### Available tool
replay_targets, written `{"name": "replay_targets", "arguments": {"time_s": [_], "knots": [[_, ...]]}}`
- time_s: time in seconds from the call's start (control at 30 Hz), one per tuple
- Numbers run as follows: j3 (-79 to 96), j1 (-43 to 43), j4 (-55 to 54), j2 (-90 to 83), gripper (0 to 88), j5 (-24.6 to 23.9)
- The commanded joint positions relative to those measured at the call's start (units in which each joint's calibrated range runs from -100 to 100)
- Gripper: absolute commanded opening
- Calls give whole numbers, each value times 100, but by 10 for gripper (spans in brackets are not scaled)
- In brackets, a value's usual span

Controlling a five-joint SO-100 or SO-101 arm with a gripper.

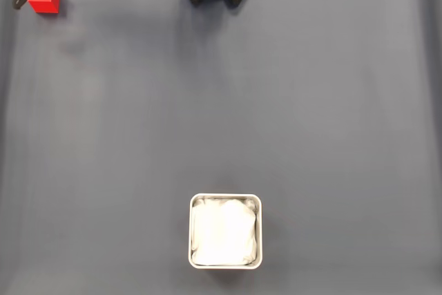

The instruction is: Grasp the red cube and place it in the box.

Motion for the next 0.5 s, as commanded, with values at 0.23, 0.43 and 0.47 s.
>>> {"name": "replay_targets", "arguments": {"time_s": [0.23,0.43,0.47], "knots": [[102,179,-410,98,332,117],[394,250,-696,115,337,186],[421,257,-729,124,338,186]]}}
